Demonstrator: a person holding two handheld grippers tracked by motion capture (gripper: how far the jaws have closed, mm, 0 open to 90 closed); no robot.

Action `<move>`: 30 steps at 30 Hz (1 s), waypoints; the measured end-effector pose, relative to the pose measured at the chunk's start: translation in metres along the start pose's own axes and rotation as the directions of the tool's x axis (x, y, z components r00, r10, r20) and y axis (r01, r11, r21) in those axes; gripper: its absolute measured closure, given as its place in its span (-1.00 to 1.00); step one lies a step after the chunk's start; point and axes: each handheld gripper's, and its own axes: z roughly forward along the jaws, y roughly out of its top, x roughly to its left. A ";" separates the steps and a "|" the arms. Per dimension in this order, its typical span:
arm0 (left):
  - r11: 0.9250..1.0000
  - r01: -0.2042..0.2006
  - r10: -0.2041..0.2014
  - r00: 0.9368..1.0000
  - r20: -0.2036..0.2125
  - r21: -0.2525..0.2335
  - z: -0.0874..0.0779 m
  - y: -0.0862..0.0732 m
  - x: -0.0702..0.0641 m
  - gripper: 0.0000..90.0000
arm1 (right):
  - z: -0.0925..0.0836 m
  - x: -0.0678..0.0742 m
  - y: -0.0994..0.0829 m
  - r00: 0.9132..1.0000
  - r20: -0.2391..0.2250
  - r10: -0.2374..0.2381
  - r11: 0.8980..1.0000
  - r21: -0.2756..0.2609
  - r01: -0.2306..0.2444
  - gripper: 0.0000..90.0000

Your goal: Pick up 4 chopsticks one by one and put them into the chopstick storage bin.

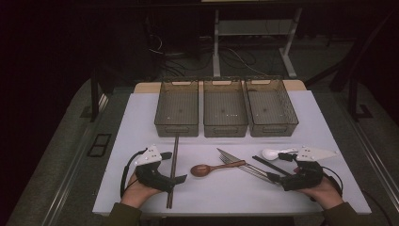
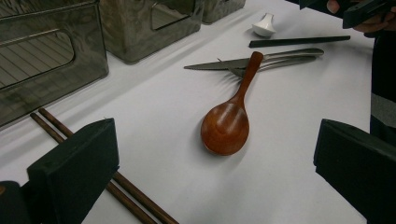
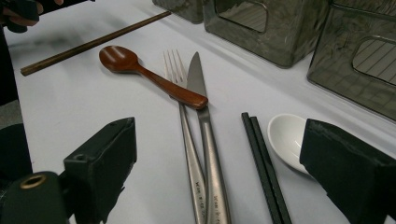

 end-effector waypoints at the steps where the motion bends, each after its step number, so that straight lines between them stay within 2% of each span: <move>1: 1.000 -0.001 0.001 1.000 0.000 0.000 0.000 0.000 0.000 -1.00 | 0.000 0.000 0.000 1.000 -0.001 0.002 1.000 0.000 -0.002 -0.76; 17: 1.000 0.004 -0.003 1.000 -0.018 0.020 0.003 0.003 0.001 -1.00 | 0.000 -0.001 0.000 1.000 -0.002 0.002 1.000 0.004 -0.002 -0.76; 30: 0.999 0.015 -0.012 0.997 -0.079 0.035 0.011 0.010 0.012 -0.89 | 0.000 -0.002 -0.001 1.000 -0.002 0.004 1.000 0.008 -0.004 -0.76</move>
